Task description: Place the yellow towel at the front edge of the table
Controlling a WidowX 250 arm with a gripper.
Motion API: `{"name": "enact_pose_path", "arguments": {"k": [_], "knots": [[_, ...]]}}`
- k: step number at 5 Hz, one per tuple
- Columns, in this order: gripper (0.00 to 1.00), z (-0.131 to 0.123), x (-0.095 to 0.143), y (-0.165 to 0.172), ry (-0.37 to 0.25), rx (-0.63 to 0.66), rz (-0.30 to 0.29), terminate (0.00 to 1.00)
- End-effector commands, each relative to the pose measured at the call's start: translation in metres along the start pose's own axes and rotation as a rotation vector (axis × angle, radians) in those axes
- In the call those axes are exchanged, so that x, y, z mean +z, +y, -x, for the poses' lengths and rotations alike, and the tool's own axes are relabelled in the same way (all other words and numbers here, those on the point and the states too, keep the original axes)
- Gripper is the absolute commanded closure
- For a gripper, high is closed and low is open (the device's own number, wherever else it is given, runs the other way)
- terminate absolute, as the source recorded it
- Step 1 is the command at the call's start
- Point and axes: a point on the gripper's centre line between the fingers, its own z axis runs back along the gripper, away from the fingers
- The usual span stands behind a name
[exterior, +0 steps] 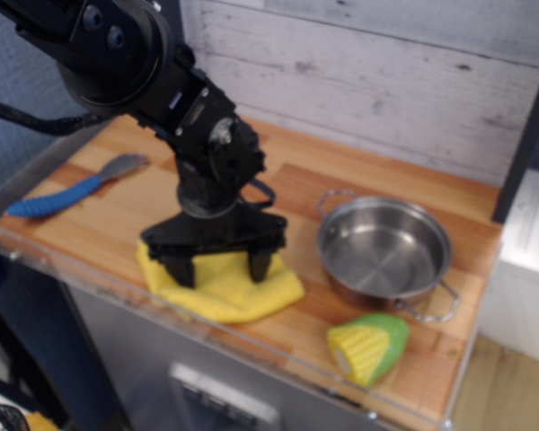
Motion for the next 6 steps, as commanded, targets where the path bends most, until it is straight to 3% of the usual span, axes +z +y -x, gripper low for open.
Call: {"name": "enact_pose_path", "arguments": {"k": [1, 3, 6], "knots": [[0.00, -0.008, 0.015, 0.000, -0.044, 0.035, 0.031, 0.00], [0.00, -0.017, 0.028, 0.004, -0.084, 0.052, 0.050, 0.00], [0.00, -0.038, 0.094, 0.007, -0.163, 0.143, 0.092, 0.00]]}}
